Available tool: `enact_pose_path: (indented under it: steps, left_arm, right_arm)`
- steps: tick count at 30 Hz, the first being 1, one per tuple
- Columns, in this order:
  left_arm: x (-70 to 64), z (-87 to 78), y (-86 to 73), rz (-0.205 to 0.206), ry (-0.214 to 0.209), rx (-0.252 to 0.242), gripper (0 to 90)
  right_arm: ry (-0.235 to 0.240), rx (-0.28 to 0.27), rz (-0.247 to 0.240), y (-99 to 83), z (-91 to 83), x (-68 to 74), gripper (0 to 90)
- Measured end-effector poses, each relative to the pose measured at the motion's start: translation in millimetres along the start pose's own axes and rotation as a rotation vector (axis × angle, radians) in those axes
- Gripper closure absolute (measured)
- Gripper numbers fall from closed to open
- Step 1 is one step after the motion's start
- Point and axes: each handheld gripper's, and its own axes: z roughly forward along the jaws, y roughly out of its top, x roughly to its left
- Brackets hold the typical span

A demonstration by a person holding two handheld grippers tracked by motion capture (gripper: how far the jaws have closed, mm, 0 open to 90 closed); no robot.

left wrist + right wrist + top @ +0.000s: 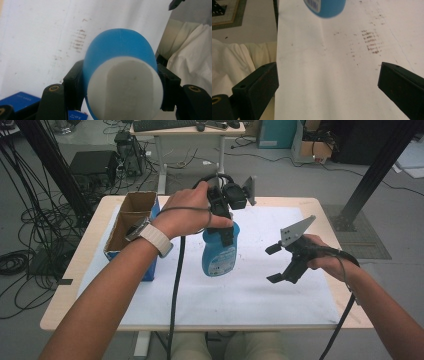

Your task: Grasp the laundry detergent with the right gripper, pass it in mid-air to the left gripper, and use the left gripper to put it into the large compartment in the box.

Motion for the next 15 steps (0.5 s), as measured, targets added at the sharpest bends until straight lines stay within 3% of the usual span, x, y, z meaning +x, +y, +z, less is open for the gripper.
enact_pose_path:
  steps: [6,15]
  left_arm:
    - [6.9,-18.0,-5.5,-0.079,0.047,-0.01,37.5]
    - [15.3,-43.7,-9.8,-0.177,0.075,-0.003,37.5]
  right_arm:
    - [-0.048,0.05,0.016,-5.8,-18.1,-0.8,3.1]
    - [-0.108,0.176,0.036,-17.7,-37.1,-4.9,3.4]
